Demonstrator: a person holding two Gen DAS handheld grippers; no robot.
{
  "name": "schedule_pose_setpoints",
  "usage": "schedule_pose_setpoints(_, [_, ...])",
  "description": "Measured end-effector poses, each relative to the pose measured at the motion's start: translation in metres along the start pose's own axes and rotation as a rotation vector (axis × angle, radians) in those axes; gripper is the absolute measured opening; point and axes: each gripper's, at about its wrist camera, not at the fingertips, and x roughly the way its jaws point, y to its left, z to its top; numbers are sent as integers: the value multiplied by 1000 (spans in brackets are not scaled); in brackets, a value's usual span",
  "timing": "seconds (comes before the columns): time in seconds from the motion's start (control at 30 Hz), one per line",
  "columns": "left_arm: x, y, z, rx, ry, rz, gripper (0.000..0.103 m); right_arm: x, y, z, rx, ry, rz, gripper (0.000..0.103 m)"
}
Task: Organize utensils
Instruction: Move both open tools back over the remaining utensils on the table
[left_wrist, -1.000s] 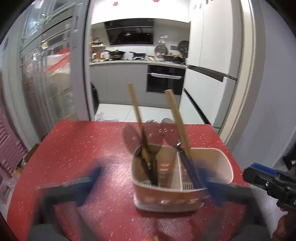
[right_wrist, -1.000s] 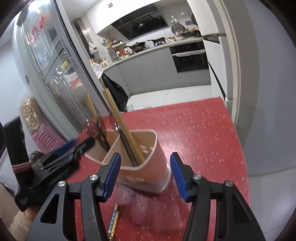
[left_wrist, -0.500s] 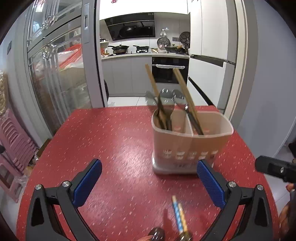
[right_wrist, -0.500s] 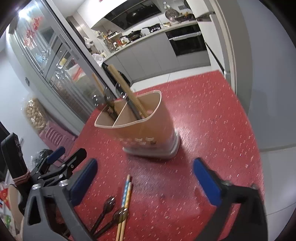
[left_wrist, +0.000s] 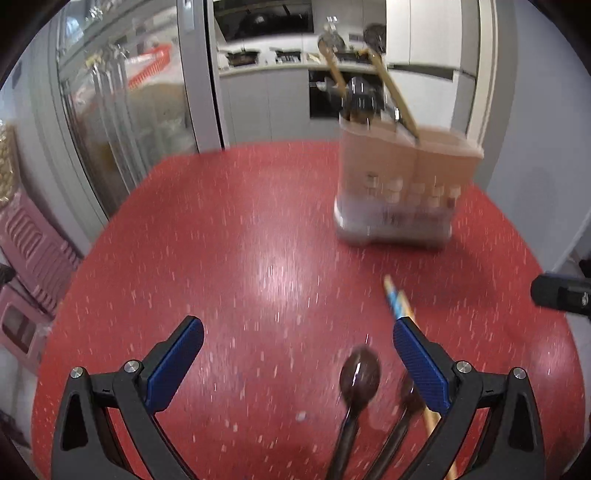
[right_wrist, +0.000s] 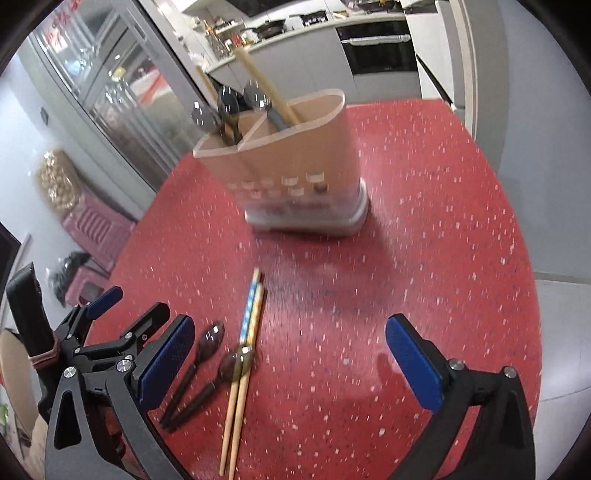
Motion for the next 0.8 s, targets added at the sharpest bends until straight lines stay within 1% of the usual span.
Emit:
schedule_pose_setpoints(0.17, [4, 2, -27, 25, 53, -9, 103, 20, 0, -23, 4, 87, -35, 103])
schedule_pose_setpoints(0.3, [7, 0, -41, 36, 81, -17, 103, 31, 1, -38, 1, 145, -51, 103])
schedule_pose_setpoints(0.53, [18, 2, -56, 60, 131, -15, 103, 39, 11, -56, -49, 197, -92, 103])
schedule_pose_setpoints(0.8, [23, -5, -59, 97, 143, -13, 103, 47, 31, -69, -120, 228, -139, 103])
